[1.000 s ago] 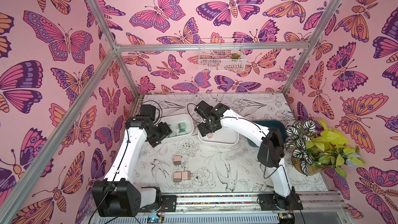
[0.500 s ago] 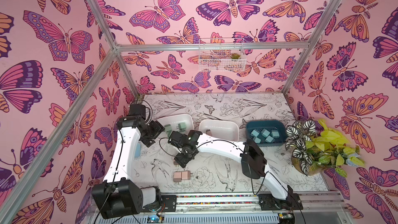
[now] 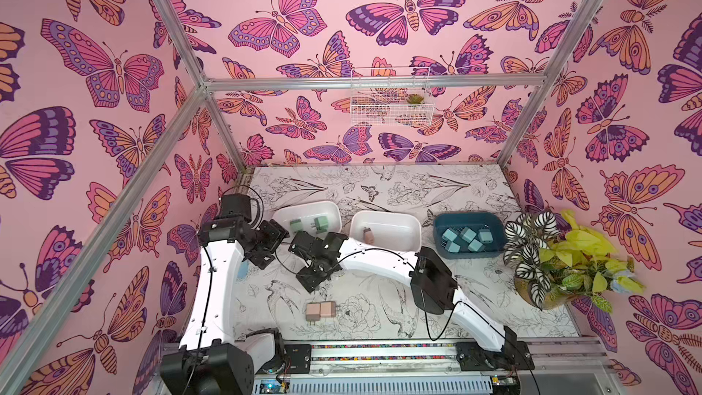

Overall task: Place the plugs by color into the storage box
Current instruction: Pick up the plug from the center of the board.

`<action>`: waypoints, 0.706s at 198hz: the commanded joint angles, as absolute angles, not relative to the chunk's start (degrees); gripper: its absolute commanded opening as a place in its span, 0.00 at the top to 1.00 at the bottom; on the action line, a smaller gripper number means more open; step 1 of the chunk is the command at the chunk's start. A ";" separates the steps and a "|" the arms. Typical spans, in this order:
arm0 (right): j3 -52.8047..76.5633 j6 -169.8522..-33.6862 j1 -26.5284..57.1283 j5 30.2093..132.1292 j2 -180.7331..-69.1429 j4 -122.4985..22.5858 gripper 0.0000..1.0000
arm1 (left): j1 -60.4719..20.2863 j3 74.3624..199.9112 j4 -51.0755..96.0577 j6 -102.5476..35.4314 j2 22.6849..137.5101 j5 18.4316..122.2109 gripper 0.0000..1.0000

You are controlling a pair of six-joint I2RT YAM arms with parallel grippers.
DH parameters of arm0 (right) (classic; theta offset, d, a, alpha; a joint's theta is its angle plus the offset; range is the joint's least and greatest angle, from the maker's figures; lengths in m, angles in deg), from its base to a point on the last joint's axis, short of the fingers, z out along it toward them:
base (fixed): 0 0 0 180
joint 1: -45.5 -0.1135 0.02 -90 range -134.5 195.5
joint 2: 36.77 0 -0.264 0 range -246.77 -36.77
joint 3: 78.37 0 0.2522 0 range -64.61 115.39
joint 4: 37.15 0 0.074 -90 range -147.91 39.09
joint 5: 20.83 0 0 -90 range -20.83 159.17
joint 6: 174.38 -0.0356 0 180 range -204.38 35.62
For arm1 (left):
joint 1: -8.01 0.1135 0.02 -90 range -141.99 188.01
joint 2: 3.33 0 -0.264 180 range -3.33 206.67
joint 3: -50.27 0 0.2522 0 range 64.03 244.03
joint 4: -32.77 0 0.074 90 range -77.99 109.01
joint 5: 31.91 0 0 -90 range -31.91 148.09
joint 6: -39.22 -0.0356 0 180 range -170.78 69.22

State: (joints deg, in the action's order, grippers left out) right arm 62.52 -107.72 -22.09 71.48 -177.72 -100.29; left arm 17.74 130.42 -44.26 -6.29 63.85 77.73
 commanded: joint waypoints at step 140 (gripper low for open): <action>43.59 -110.93 -23.06 53.39 -169.39 -99.27 0.25 | 18.07 127.85 -44.64 -5.72 63.64 81.45 0.23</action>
